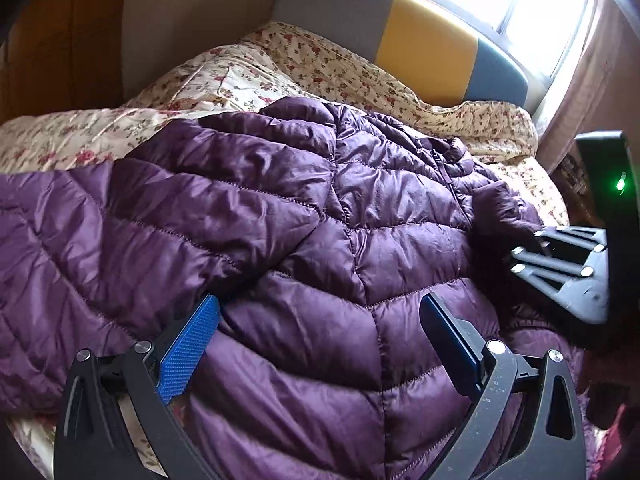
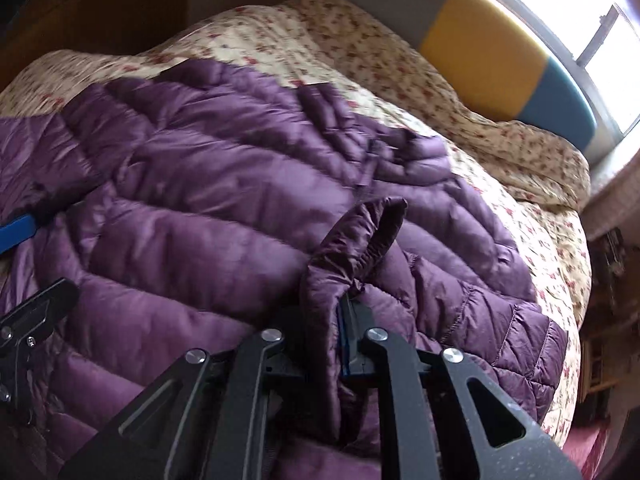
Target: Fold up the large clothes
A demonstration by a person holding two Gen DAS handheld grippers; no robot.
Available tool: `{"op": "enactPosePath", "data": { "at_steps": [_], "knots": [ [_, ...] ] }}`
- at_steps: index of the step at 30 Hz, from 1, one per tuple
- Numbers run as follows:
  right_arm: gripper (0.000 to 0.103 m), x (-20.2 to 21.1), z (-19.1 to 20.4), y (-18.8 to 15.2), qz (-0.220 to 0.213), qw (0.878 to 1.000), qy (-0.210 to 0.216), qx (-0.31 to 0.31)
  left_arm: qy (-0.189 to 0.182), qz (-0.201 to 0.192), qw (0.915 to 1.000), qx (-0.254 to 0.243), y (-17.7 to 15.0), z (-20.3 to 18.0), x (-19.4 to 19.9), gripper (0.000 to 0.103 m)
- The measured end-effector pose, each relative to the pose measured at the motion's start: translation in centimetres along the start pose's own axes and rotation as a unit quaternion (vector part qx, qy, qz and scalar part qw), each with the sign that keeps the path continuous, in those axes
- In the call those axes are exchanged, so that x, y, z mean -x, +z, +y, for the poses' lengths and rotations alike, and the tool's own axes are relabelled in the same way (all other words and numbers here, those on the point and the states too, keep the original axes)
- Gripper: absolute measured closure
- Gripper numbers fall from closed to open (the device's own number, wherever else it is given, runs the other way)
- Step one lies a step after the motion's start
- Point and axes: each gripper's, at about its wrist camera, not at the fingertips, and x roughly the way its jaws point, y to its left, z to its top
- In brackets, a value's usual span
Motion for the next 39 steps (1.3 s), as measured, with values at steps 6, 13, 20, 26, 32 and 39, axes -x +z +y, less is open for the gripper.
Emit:
{"op": "enactPosePath", "data": {
  "at_steps": [6,13,20,26,32,39],
  "knots": [
    [0.050,1.0,0.4,-0.9,-0.019,1.000,-0.008,0.009,-0.004,-0.002,0.9999,-0.011,0.0,-0.8,0.6,0.015],
    [0.026,3.3,-1.5,-2.0,-0.036,0.998,-0.041,0.014,-0.029,-0.003,0.9994,-0.018,0.7,-3.0,1.0,0.018],
    [0.014,5.0,-4.1,-4.6,-0.036,0.997,-0.073,0.008,-0.053,0.008,0.9984,-0.017,1.4,-5.5,0.3,0.018],
    [0.002,6.1,-6.8,-7.0,-0.022,0.997,-0.068,0.001,-0.079,0.023,0.9963,-0.024,2.1,-8.4,-0.8,0.018],
    [0.002,6.3,-7.1,-8.4,-0.010,1.000,-0.020,0.000,-0.110,0.036,0.9931,-0.023,2.6,-11.0,-1.4,0.018],
    [0.002,5.8,-6.8,-9.0,-0.003,0.999,-0.046,0.013,-0.141,0.091,0.9858,-0.010,2.4,-13.1,-3.9,0.018]
  ]
}}
